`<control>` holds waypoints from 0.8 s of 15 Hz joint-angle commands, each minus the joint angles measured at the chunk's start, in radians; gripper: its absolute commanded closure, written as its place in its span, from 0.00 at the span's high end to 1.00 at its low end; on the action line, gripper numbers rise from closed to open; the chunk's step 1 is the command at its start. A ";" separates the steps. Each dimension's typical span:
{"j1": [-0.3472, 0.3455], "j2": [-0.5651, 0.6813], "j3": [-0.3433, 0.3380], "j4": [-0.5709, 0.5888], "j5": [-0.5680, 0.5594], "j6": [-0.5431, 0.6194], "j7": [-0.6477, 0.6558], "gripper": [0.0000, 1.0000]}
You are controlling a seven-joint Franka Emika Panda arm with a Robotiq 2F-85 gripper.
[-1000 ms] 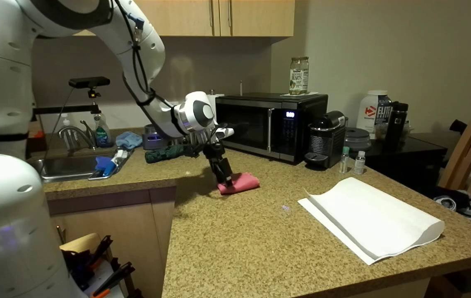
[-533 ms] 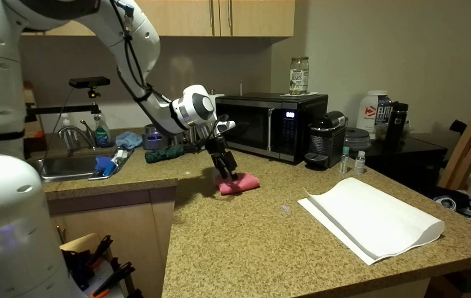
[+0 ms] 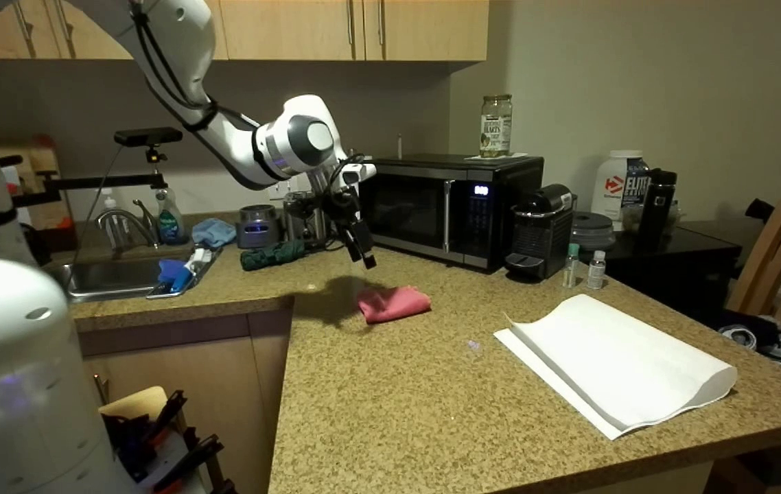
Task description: Fold the cloth
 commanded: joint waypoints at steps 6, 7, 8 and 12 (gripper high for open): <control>-0.070 -0.204 0.018 -0.154 0.340 -0.015 -0.347 1.00; -0.074 -0.220 0.020 -0.165 0.360 -0.024 -0.378 1.00; -0.074 -0.241 0.017 -0.176 0.388 -0.037 -0.416 1.00; -0.092 -0.333 -0.019 -0.204 0.446 -0.136 -0.595 1.00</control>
